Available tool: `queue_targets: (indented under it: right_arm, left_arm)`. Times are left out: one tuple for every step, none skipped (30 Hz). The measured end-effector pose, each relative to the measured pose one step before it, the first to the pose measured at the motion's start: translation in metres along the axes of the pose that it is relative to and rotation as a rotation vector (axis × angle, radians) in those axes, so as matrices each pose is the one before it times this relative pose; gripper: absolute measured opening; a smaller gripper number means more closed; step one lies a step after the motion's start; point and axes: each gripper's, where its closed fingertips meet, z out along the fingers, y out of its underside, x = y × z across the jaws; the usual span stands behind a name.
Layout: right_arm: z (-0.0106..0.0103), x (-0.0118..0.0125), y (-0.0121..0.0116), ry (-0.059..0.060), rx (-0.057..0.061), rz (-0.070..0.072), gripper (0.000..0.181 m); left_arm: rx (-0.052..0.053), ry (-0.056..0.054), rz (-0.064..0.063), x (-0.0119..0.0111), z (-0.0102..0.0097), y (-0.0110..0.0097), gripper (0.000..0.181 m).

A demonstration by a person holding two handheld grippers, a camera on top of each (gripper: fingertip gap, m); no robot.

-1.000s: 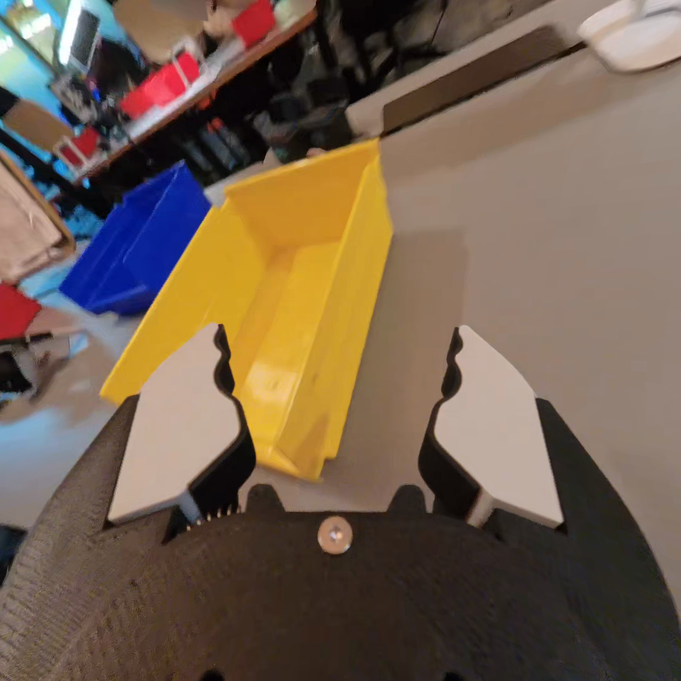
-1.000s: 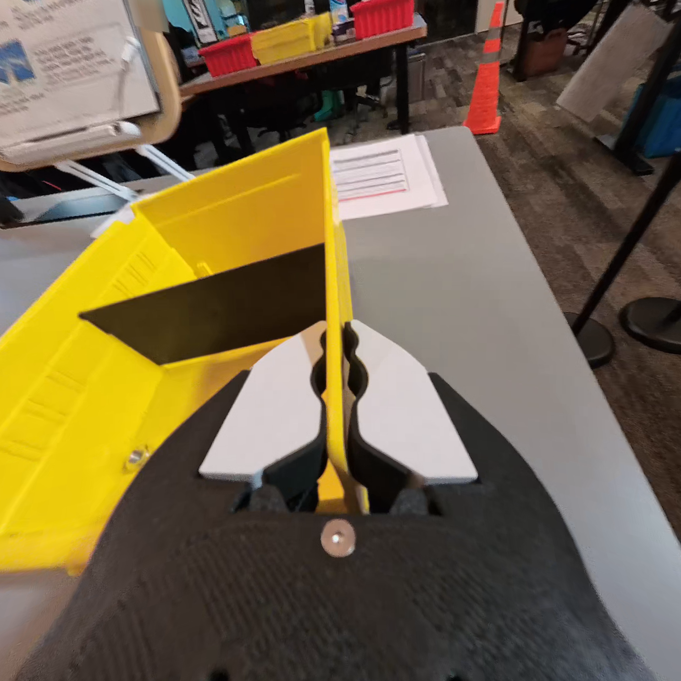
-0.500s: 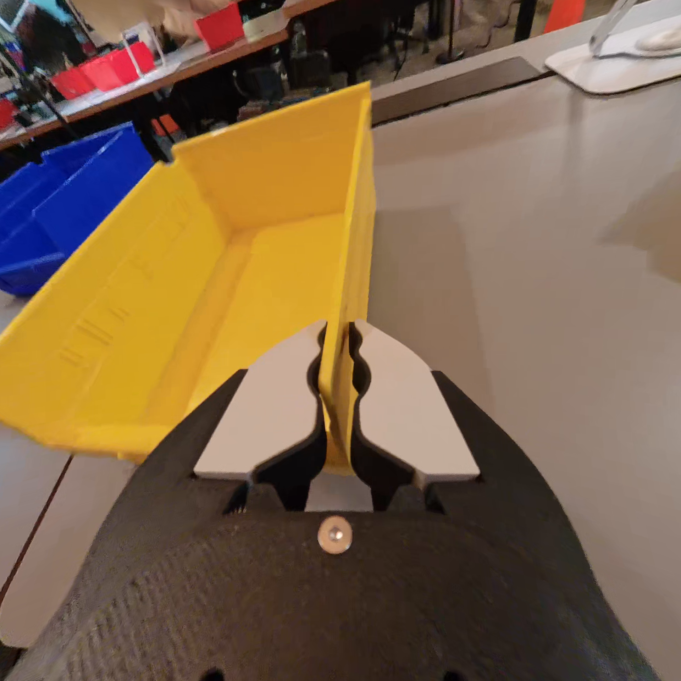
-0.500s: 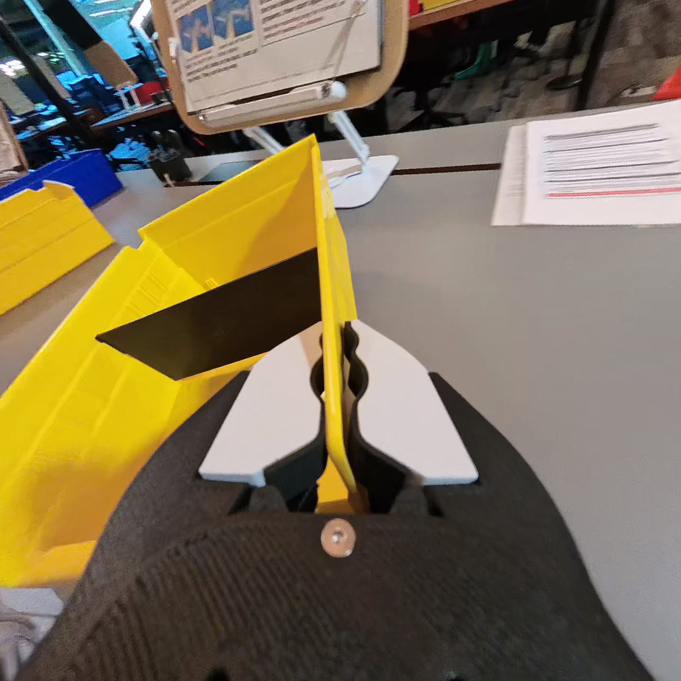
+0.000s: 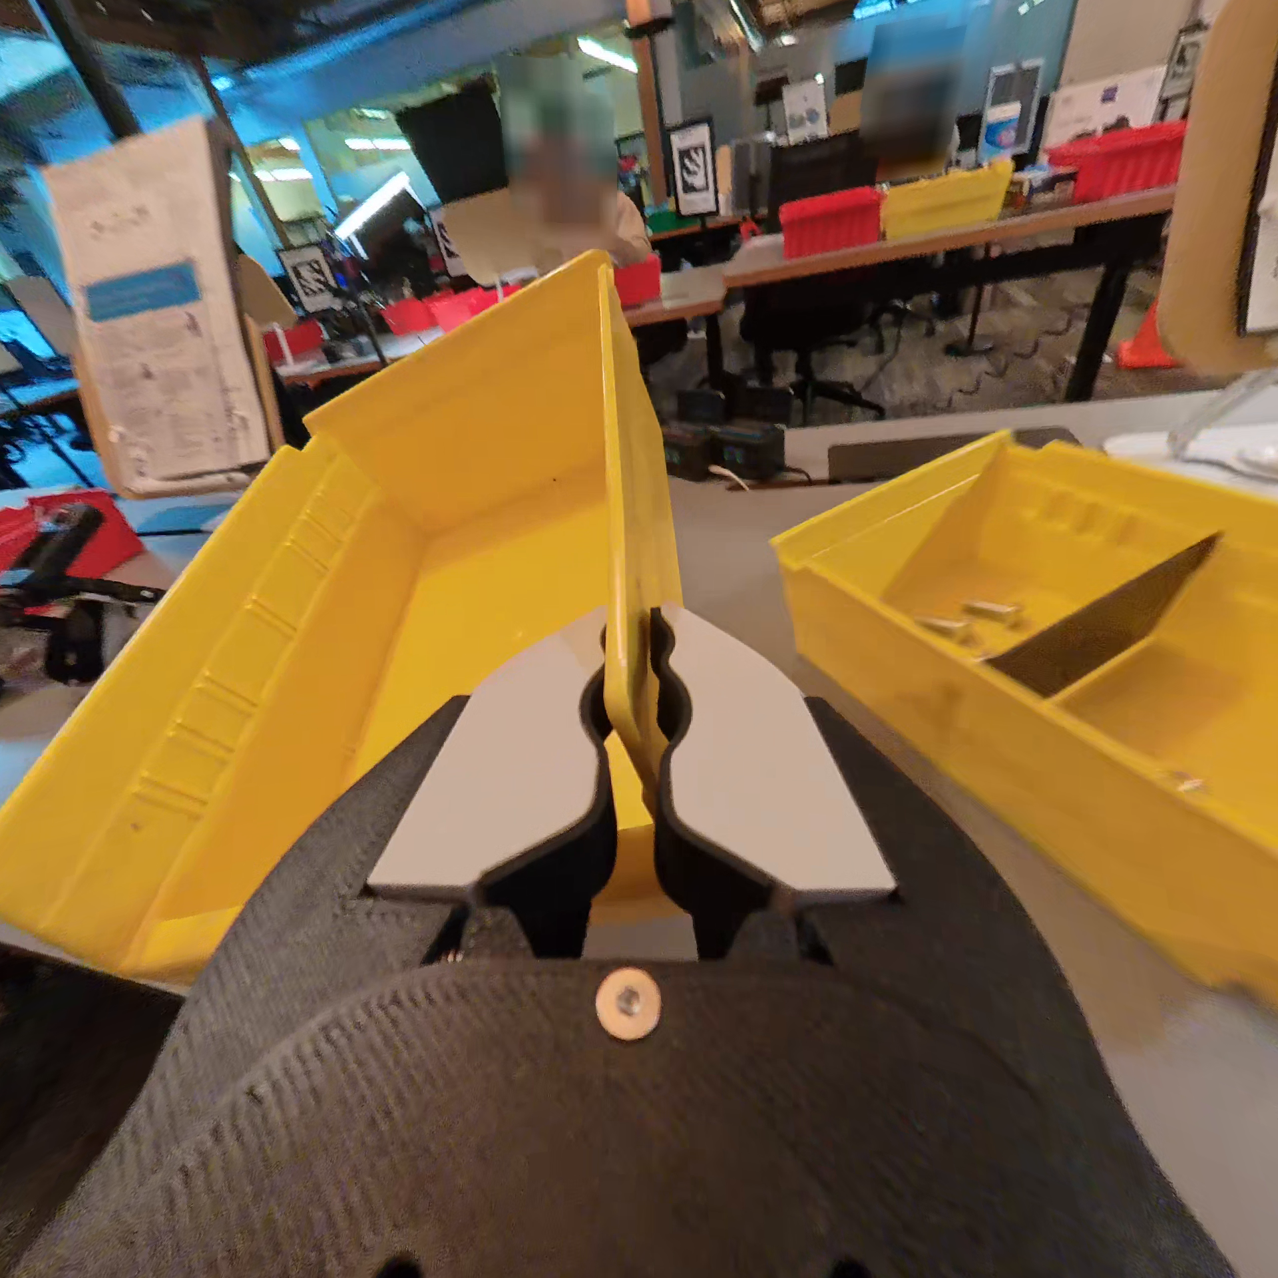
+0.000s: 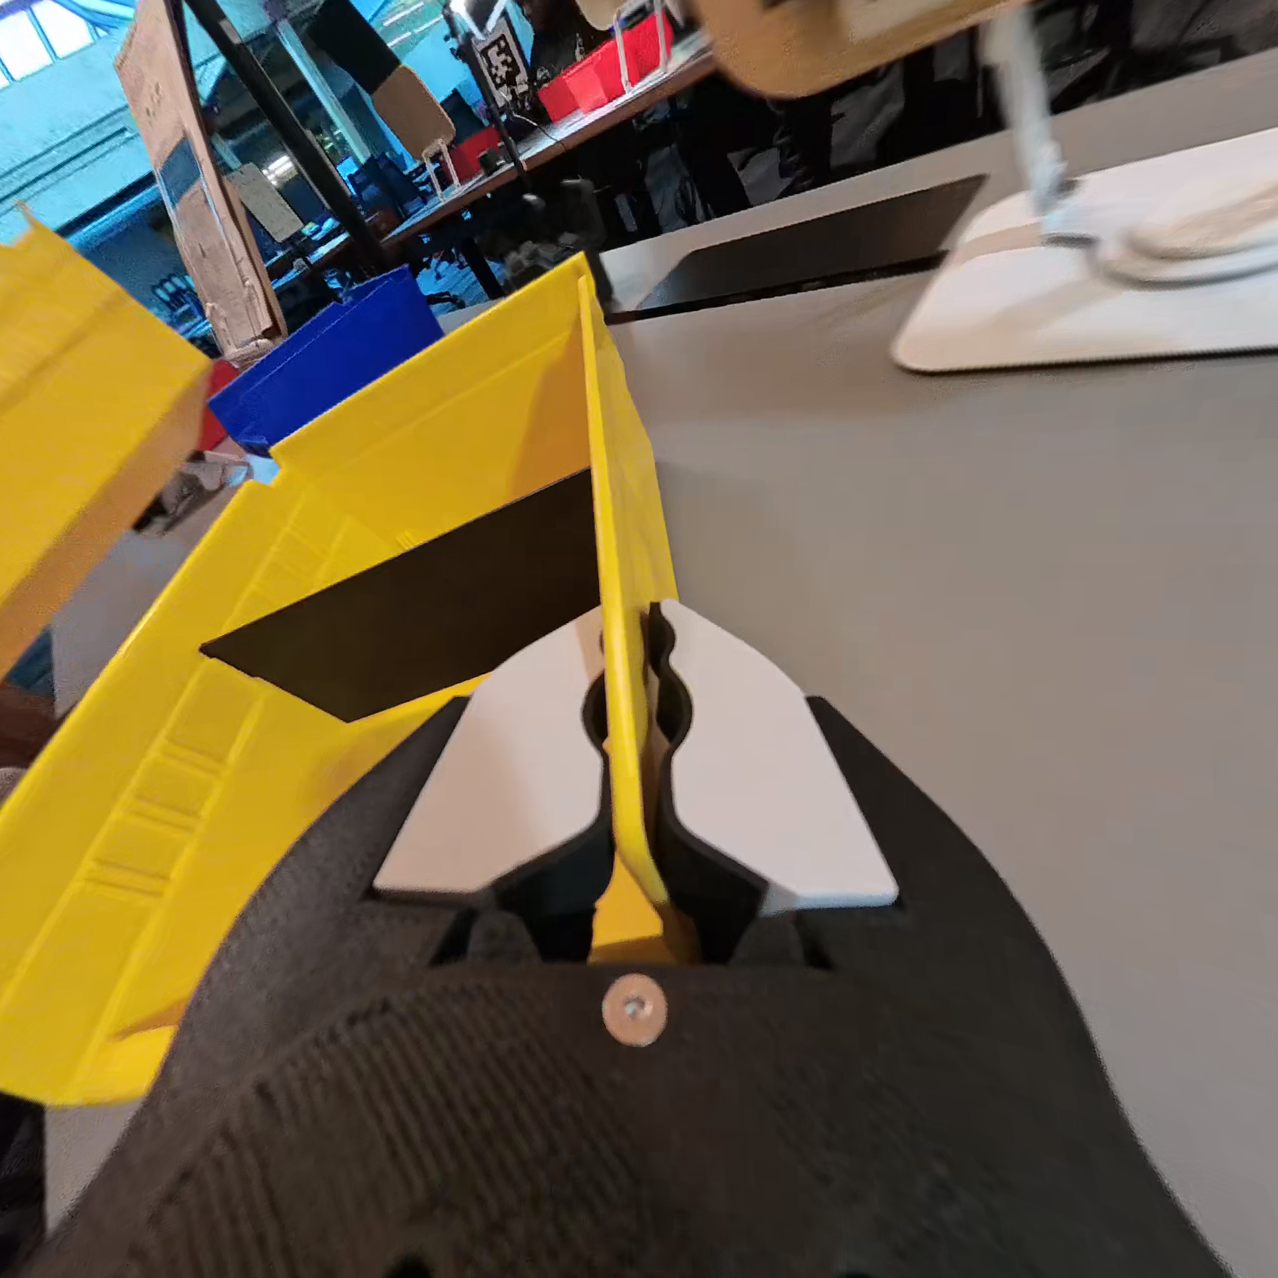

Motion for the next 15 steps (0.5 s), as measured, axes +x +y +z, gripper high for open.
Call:
queue_targets:
  right_arm:
    - [0.01836,-0.01831,0.00236,0.0118,0.0081,-0.0008,0.007]
    - [0.01701,-0.01854,0.00405,0.0155,0.0074,0.0098,0.007]
    - [0.01505,-0.01884,0.00577,0.0171,0.0078,0.0164,0.007]
    - [0.01301,-0.01929,0.00615,0.014,0.0097,0.0125,0.008]
    - [0.01099,-0.01906,0.00596,0.0116,0.0073,0.0077,0.008]
    - [0.00999,-0.0189,0.00624,0.0045,0.0072,0.0094,0.009]
    - [0.00891,-0.01987,0.00617,-0.0105,0.012,0.013,0.011]
    - [0.00789,-0.01897,0.00638,-0.0144,0.0103,0.0147,0.014]
    - [0.00666,-0.01833,0.00621,-0.019,0.0075,0.0169,0.017]
    - [0.00534,-0.01933,0.00602,-0.0363,0.0036,0.0238,0.022]
    - [0.00454,-0.02003,0.0067,-0.0517,-0.0031,0.0272,0.03]
    - [0.0047,-0.01892,0.00822,-0.055,-0.0141,0.0156,0.042]
    - [0.00358,-0.01562,0.00935,-0.046,-0.0299,-0.0107,0.051]
    - [0.00126,-0.01213,0.0079,-0.0373,-0.0328,-0.0366,0.053]
    - [-0.00141,-0.00946,0.00399,-0.0321,-0.0138,-0.0509,0.055]
  left_arm:
    - [0.018,-0.0162,-0.0007,-0.00515,-0.00541,-0.00817,0.004]
    - [0.0153,-0.0146,0.002,-0.00462,-0.00474,-0.00711,0.004]
    - [0.0125,-0.0131,0.0055,-0.00412,-0.00414,-0.00598,0.005]
    - [0.0093,-0.0113,0.0065,-0.00363,-0.00335,-0.00463,0.004]
    - [0.0061,-0.0093,0.0064,-0.00311,-0.0029,-0.00351,0.005]
    - [0.0041,-0.0076,0.0058,-0.00267,-0.00237,-0.00251,0.004]
    - [0.0029,-0.0051,0.0046,-0.00218,-0.00178,-0.0017,0.004]
    - [0.0033,-0.0031,0.0041,-0.0017,-0.00099,-0.00089,0.004]
    - [0.0038,-0.0005,0.003,-0.00118,-0.00016,-0.00008,0.004]
    - [0.0036,0.0002,0.0021,-0.00095,0.00062,0.00105,0.004]
    - [0.0023,0.0011,-0.002,-0.0009,0.00078,0.0017,0.004]
    - [-0.0013,0.0033,-0.0078,-0.00057,0.00059,0.00184,0.004]
    - [-0.0043,0.005,-0.0095,-0.00032,0.0002,0.00111,0.004]
    - [-0.0024,0.0058,-0.0087,0.00012,-0.00005,0.00016,0.004]
    - [0.0013,0.0076,-0.0088,0.00067,-0.00023,-0.00079,0.004]
